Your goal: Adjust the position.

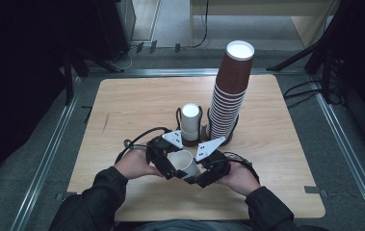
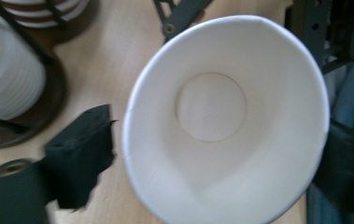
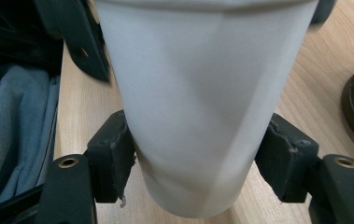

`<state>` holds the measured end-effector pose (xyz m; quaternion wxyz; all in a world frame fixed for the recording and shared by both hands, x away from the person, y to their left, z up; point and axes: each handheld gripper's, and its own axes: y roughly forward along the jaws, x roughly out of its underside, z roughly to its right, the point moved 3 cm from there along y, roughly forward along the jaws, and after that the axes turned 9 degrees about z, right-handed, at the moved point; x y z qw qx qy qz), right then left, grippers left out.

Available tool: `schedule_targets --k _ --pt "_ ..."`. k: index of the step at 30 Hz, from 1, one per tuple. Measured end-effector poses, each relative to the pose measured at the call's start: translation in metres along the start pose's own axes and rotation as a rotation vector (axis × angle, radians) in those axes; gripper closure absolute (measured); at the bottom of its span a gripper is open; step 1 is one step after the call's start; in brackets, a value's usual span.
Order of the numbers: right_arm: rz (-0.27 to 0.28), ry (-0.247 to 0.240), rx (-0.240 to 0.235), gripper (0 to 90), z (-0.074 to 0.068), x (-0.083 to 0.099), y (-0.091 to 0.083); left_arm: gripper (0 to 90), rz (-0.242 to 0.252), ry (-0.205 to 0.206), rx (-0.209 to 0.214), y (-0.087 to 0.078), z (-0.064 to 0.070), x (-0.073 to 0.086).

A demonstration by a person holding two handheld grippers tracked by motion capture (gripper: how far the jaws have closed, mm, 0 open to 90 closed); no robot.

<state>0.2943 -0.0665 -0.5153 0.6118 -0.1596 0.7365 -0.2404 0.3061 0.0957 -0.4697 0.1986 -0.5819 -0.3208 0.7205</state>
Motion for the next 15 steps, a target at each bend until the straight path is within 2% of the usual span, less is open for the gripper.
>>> schedule_targets --k 5,8,12,15 --pt "0.01 0.002 0.003 33.9 0.001 0.0 -0.002 2.2 0.05 -0.016 0.001 -0.012 -0.004 0.009" --pt "0.019 0.009 0.001 33.8 0.002 -0.001 -0.004 4.3 0.101 -0.055 0.022 -0.015 -0.006 0.012" --pt "0.054 0.004 -0.001 33.7 0.003 -0.003 -0.006 4.9 0.128 -0.041 0.02 -0.015 -0.006 0.012" --pt "0.082 0.02 -0.017 33.7 0.003 -0.005 -0.007 6.5 0.171 -0.061 0.054 -0.012 -0.003 0.01"
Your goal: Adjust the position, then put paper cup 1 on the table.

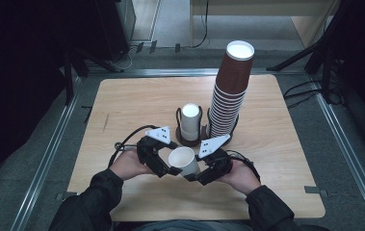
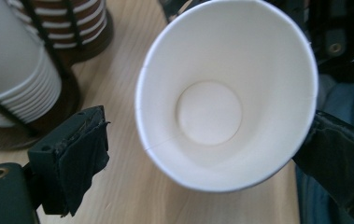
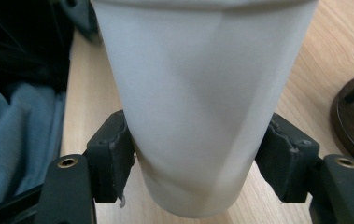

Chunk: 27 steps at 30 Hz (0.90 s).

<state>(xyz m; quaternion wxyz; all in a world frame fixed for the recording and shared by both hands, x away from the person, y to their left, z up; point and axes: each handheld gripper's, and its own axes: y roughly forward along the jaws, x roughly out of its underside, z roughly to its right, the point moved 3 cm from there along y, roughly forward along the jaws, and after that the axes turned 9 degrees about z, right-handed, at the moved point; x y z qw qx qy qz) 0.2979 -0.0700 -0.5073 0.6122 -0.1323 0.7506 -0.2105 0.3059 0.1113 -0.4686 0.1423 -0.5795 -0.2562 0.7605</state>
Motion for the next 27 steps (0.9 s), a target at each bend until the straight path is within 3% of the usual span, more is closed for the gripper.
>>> schedule_targets --k 5,8,10,17,20,27 --pt "0.02 0.015 -0.021 33.6 -0.001 -0.002 -0.001 14.1 0.025 0.003 0.021 0.008 0.003 -0.003" --pt "0.022 0.015 -0.024 33.6 -0.002 -0.002 0.0 16.2 0.014 0.021 0.017 0.011 0.004 -0.003" --pt "0.024 0.019 -0.022 33.9 -0.001 -0.003 0.0 22.1 0.027 0.014 0.021 0.01 0.004 -0.003" --pt "0.034 0.023 -0.028 34.0 0.0 -0.003 0.0 25.6 0.029 0.013 0.023 0.009 0.005 -0.004" --pt "0.033 0.062 -0.06 27.2 -0.001 -0.003 -0.001 25.8 0.027 0.004 0.025 0.007 0.005 -0.005" --pt "0.028 0.082 -0.022 19.8 0.001 -0.004 -0.003 25.8 0.013 0.001 -0.006 -0.005 -0.001 -0.003"
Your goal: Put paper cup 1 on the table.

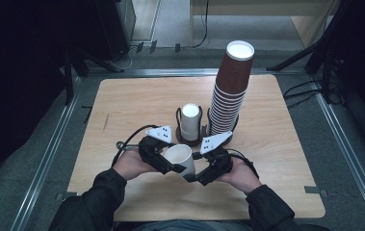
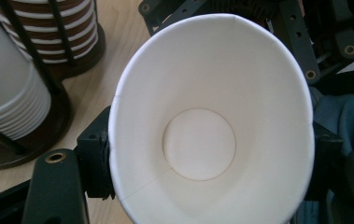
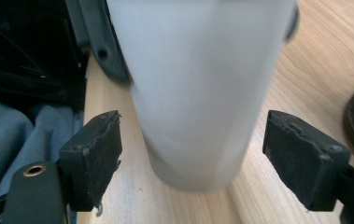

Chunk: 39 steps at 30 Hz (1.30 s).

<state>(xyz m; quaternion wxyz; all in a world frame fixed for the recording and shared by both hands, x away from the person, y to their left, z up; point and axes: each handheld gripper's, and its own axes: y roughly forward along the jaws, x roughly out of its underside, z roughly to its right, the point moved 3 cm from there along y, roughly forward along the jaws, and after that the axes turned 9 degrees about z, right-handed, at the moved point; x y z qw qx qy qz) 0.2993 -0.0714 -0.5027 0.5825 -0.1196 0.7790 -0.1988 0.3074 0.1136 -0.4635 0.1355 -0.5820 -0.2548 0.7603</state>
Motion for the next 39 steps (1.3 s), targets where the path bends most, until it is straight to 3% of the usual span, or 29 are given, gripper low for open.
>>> schedule_targets --k 5,11,18,25,39 --pt "-0.022 -0.004 0.061 19.6 0.003 0.003 -0.004 25.7 -0.01 -0.004 -0.027 -0.01 -0.006 0.002" --pt "-0.041 0.03 0.093 20.1 0.006 0.004 -0.009 25.5 -0.049 -0.028 -0.067 -0.018 -0.015 0.009" --pt "-0.046 0.025 0.141 20.1 0.008 0.006 -0.017 25.2 -0.066 -0.044 -0.126 -0.027 -0.022 0.014" --pt "-0.053 0.012 0.175 20.2 0.01 0.01 -0.022 24.5 -0.073 -0.071 -0.202 -0.038 -0.029 0.02" --pt "-0.063 0.027 0.208 19.9 0.017 0.013 -0.026 24.5 -0.058 -0.104 -0.295 -0.059 -0.047 0.036"
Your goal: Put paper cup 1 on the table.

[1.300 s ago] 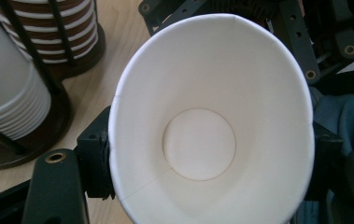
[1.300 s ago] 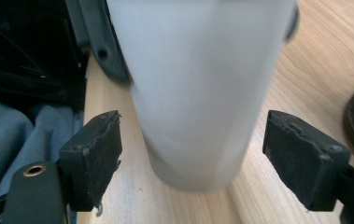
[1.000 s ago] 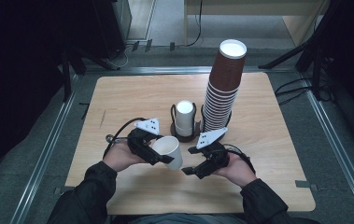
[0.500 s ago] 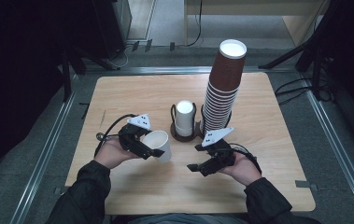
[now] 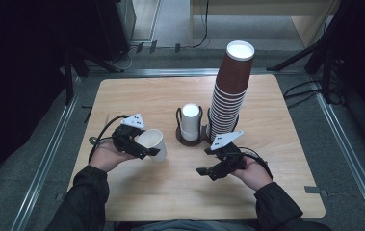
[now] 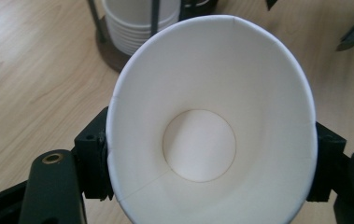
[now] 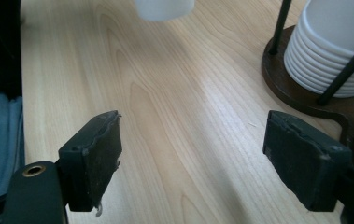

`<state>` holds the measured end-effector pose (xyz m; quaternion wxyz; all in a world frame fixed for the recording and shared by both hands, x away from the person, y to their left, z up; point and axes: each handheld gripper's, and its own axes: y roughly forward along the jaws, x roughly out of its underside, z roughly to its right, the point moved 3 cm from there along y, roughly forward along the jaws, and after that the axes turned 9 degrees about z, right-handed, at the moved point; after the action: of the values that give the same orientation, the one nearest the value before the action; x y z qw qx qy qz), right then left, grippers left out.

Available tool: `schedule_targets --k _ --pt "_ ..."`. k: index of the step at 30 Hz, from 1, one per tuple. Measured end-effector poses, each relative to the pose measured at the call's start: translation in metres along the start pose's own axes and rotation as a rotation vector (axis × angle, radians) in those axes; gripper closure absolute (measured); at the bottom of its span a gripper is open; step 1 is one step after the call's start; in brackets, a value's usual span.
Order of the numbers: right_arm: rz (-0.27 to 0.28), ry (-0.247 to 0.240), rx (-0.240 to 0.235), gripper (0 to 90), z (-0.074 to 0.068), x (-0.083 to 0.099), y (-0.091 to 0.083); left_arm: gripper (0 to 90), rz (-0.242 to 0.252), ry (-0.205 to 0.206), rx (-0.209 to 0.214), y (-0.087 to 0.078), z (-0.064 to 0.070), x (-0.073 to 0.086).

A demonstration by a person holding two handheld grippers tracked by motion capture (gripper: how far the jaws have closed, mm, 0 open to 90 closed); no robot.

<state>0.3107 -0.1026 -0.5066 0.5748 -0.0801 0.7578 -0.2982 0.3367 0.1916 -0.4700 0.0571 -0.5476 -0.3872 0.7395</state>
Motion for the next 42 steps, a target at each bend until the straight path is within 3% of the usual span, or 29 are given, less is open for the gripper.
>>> schedule_targets --k 15,21,28,30,32,35,42 --pt "-0.022 -0.033 0.01 20.0 0.001 0.004 0.001 24.5 0.006 -0.055 -0.087 -0.016 -0.031 0.013" --pt "-0.028 -0.032 0.015 19.9 0.001 0.006 0.0 24.3 0.007 -0.072 -0.146 -0.023 -0.043 0.017" --pt "-0.036 -0.024 0.018 20.0 0.0 0.008 -0.001 24.2 0.023 -0.13 -0.189 -0.028 -0.063 0.024" --pt "-0.035 -0.021 0.022 20.0 0.0 0.009 -0.002 24.1 0.015 -0.145 -0.205 -0.029 -0.068 0.027" --pt "-0.036 -0.026 0.021 19.9 -0.001 0.009 -0.002 23.9 -0.005 -0.135 -0.239 -0.03 -0.073 0.027" --pt "-0.041 -0.027 0.025 19.9 -0.001 0.01 -0.003 23.4 -0.003 -0.149 -0.262 -0.031 -0.08 0.029" --pt "-0.046 -0.029 0.024 19.9 -0.001 0.011 -0.002 22.4 -0.049 -0.168 -0.314 -0.027 -0.092 0.037"
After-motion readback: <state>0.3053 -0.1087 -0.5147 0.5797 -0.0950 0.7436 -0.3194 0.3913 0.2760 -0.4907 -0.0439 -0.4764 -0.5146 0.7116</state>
